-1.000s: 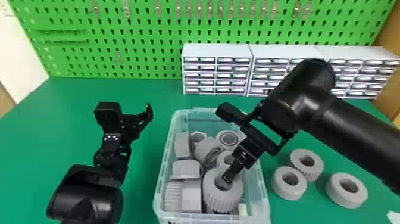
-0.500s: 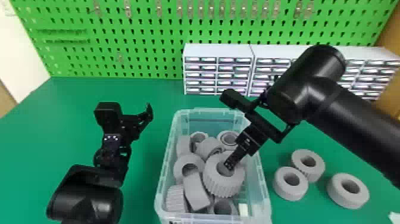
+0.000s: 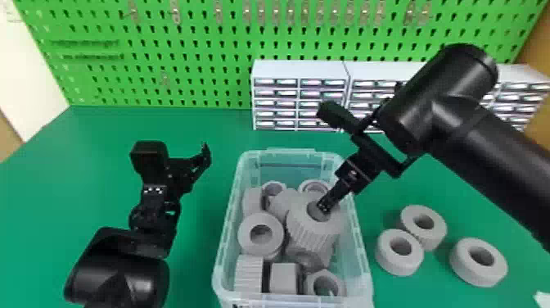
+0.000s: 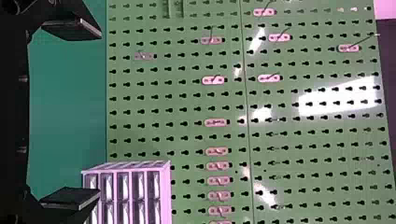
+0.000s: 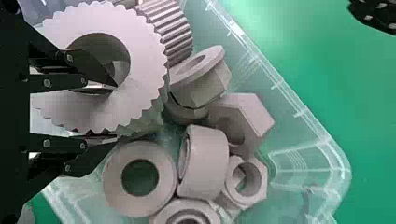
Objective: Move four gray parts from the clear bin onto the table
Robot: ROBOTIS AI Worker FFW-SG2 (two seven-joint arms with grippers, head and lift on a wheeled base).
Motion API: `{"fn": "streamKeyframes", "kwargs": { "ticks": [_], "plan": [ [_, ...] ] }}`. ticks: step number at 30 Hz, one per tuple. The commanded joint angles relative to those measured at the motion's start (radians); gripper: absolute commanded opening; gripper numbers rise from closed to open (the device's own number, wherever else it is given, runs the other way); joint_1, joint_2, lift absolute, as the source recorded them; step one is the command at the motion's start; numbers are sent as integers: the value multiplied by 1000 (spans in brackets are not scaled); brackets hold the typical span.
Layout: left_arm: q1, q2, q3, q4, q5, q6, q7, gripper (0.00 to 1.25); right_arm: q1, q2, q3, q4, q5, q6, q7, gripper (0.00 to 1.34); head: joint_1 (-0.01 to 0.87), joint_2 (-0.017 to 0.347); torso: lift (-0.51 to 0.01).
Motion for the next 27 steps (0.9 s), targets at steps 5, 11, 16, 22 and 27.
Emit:
{"fn": "streamKeyframes", "kwargs": {
  "ticks": [5, 11, 16, 22, 27],
  "plan": [
    [-1, 0, 2, 0, -2, 1, 1, 1147, 15, 0, -79, 2, 231, 8, 137, 305, 693, 72, -52],
    [-1, 0, 2, 0, -5, 1, 8, 1147, 31, -2, -146, 11, 377, 7, 243, 305, 693, 72, -52],
    [-1, 0, 2, 0, -5, 1, 8, 1147, 52, -5, -229, 23, 472, 7, 295, 305, 693, 72, -52],
    [3, 0, 1, 0, -4, 1, 8, 1147, 94, 3, -378, 23, 561, 7, 310, 305, 693, 72, -52],
    [5, 0, 1, 0, -2, 1, 9, 1147, 118, 15, -492, 31, 616, 8, 315, 305, 693, 72, -52]
  ]
}}
